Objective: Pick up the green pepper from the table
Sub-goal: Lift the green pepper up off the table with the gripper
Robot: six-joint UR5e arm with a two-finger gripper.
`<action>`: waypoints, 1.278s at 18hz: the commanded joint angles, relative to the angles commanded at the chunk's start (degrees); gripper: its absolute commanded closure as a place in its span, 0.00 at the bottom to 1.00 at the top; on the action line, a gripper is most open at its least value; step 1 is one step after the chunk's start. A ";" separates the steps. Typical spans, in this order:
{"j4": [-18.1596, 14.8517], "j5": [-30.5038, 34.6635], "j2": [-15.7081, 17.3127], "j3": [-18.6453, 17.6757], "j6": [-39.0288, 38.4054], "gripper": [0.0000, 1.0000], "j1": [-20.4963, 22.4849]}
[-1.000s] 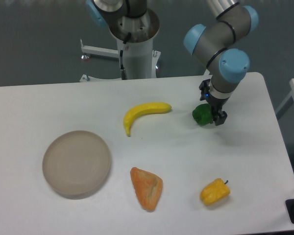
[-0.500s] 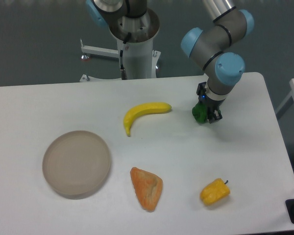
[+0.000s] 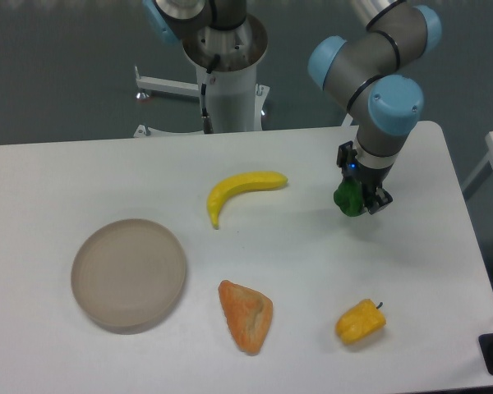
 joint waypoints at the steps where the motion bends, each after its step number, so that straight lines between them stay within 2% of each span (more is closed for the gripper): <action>1: -0.53 0.00 -0.35 1.05 -1.23 0.86 -0.79; 2: -1.14 -0.17 -0.88 2.37 -2.55 0.86 -1.23; 6: -7.46 -2.81 -3.07 10.71 -3.62 0.85 -2.02; 9: -8.18 -2.37 -4.39 13.36 -3.71 0.85 -2.38; 23: -8.88 -0.88 -5.02 12.84 -3.44 0.85 -4.58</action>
